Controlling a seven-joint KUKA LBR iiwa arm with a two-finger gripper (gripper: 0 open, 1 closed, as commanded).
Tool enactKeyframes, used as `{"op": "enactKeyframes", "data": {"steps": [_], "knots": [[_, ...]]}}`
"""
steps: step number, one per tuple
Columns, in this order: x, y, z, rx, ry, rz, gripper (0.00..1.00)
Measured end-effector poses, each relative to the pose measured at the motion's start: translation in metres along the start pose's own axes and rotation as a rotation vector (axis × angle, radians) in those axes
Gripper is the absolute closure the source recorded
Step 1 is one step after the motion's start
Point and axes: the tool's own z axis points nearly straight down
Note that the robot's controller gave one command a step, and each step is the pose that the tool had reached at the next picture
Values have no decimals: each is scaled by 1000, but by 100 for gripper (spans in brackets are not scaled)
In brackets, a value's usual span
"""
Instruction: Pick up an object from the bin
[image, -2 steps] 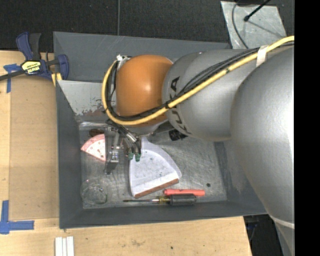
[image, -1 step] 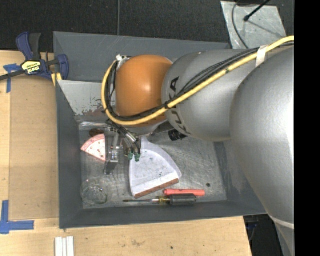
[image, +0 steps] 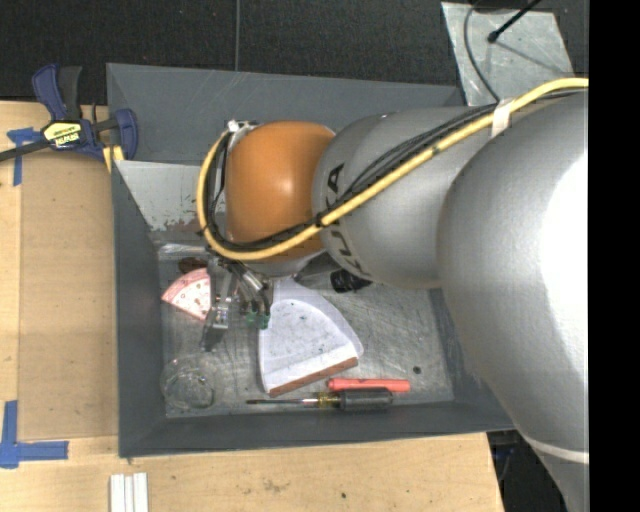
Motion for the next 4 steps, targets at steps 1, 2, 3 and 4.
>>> {"op": "enactKeyframes", "data": {"steps": [1,2,3,4], "knots": [[-7,9,59,0,2,137,0],[-14,10,59,-12,-22,160,100],[-14,10,59,-12,-22,160,100],[0,2,40,-2,-2,169,100]]}}
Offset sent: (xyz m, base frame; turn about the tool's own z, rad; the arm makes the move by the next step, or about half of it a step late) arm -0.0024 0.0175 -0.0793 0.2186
